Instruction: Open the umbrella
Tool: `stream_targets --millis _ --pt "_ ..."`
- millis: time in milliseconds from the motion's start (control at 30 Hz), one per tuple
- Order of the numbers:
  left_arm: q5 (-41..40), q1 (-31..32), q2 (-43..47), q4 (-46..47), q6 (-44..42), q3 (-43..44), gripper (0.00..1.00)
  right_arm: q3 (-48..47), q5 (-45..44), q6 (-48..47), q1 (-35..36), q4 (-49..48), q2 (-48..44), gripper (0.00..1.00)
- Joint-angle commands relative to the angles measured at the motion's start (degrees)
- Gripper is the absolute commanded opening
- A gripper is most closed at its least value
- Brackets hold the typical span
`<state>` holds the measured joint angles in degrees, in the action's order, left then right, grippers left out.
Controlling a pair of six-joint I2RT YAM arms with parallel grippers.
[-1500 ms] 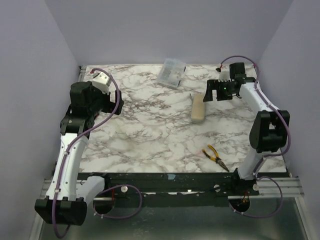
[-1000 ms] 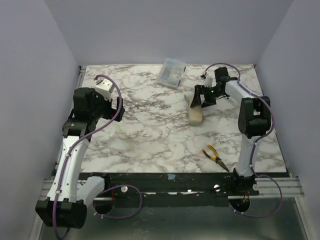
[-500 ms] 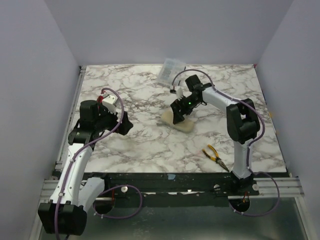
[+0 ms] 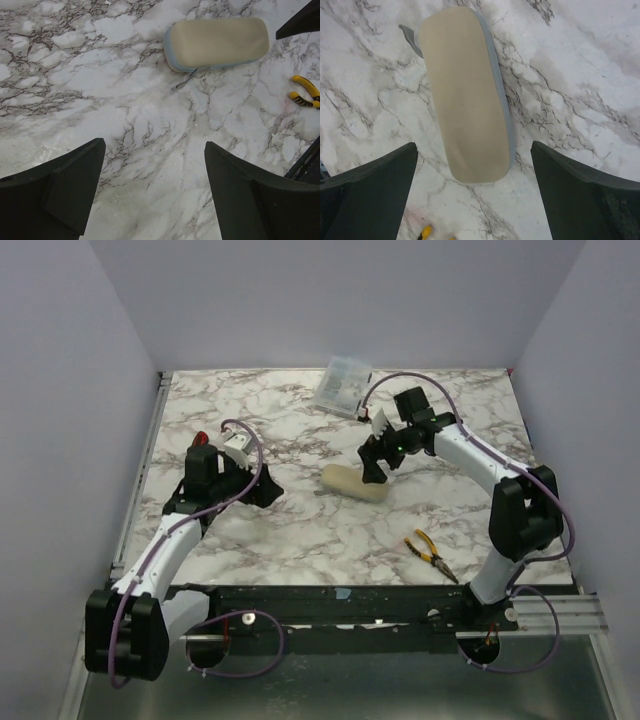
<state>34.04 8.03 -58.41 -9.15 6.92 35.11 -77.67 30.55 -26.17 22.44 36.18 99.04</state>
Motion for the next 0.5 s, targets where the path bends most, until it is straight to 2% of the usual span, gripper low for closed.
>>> stream_targets --millis 0,167,467 --pt "-0.61 0.49 -4.07 8.8 0.55 0.45 0.78 1.74 -3.07 -0.34 1.5 -2.68 2.85 1.0" --pt "1.46 0.57 -4.76 14.22 3.64 -2.27 0.72 2.68 -8.2 -3.0 3.19 -2.62 1.43 1.0" --pt "-1.65 0.64 -4.07 13.16 4.08 -3.49 0.67 8.83 -11.38 -5.2 5.47 -9.44 0.48 1.0"
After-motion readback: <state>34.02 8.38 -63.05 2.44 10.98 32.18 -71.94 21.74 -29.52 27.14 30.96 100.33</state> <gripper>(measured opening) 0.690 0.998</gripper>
